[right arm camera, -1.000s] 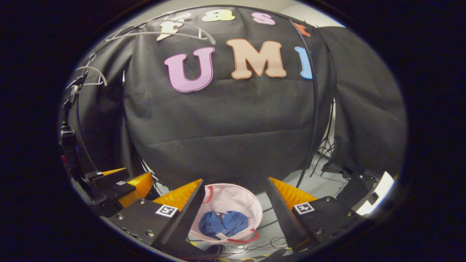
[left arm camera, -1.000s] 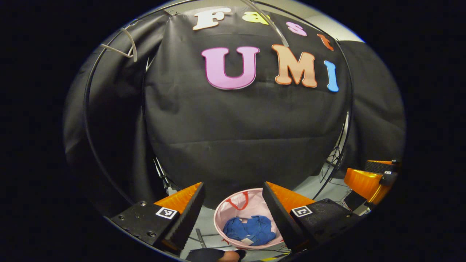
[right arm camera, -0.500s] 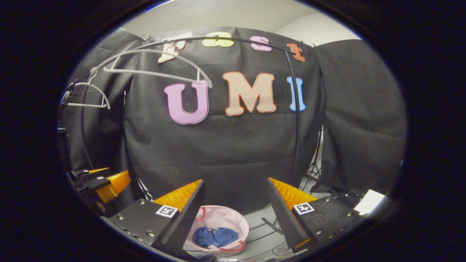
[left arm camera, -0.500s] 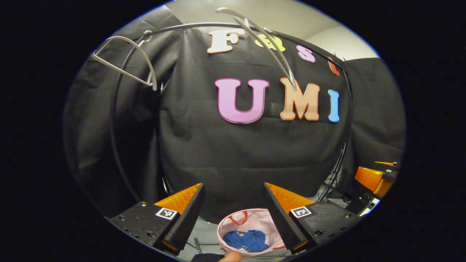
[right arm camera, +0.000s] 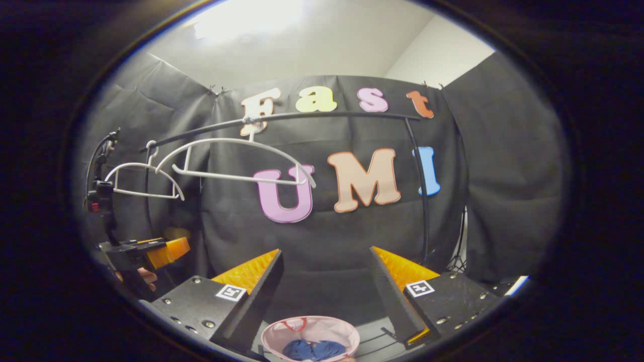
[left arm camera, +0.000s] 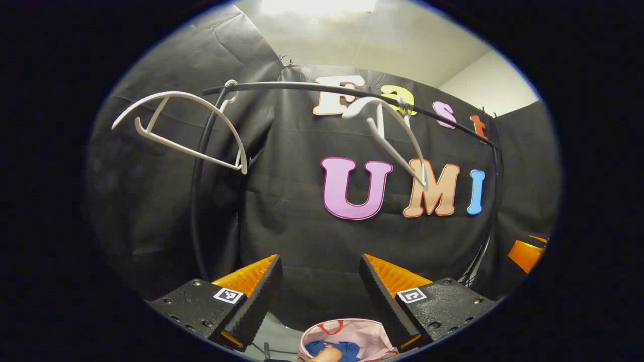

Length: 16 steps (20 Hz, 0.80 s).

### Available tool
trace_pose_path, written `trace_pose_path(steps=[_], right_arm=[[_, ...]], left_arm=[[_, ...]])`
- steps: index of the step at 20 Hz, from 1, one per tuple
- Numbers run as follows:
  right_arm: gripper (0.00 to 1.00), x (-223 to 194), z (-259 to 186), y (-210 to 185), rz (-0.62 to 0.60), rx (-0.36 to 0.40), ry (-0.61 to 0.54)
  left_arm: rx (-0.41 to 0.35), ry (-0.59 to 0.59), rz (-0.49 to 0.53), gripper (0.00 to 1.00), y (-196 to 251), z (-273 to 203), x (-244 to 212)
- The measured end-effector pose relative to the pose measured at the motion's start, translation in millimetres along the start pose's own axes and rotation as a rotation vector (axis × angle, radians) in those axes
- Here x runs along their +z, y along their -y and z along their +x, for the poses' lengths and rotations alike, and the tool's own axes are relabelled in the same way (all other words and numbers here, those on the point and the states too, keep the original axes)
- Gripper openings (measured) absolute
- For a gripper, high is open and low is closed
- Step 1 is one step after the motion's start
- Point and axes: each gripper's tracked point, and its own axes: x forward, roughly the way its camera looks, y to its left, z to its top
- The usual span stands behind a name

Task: Grasp the clothes on the hanger with both hands and then place them into the laundry hamper below.

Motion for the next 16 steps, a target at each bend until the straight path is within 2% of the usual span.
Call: trace_pose_path(steps=[3,4,5,6,8,9,10,12,13,14,15,16], right_arm=[[0.99,28,1,1,0.002,0.016,0.057],[0.95,36,0,3,0.012,0.026,0.073],[0.95,45,-1,2,0.024,0.04,0.094],[1.0,54,-1,0,0.037,0.059,0.114],[1.0,63,-2,-3,0.057,0.094,0.129],[1.0,64,-2,-5,0.056,0.111,0.126],[1.0,64,-2,-5,0.051,0.127,0.118],[1.0,60,-1,-1,0.02,0.124,0.112],[0.99,55,-1,1,0.001,0.119,0.105],[0.94,48,-1,2,-0.015,0.119,0.094],[1.0,44,0,3,-0.024,0.117,0.086],[0.99,42,-1,5,-0.027,0.117,0.083]], left_arm=[[0.005,0.044,-0.002,0.93,5,-4,19],[0.011,0.058,0.0,0.92,7,-5,24],[0.011,0.07,-0.001,0.92,10,-7,28],[0.009,0.077,-0.002,0.92,13,-9,32],[0.011,0.078,0.003,0.92,20,-11,34],[0.022,0.07,0.012,0.96,22,-10,32],[0.032,0.064,0.025,0.92,23,-11,29],[0.031,0.039,0.039,0.95,32,-12,20],[0.017,0.03,0.036,0.92,39,-12,17],[0.002,0.028,0.032,0.92,45,-11,17],[-0.001,0.03,0.036,0.92,47,-10,17],[0.002,0.033,0.043,0.92,46,-8,19]])
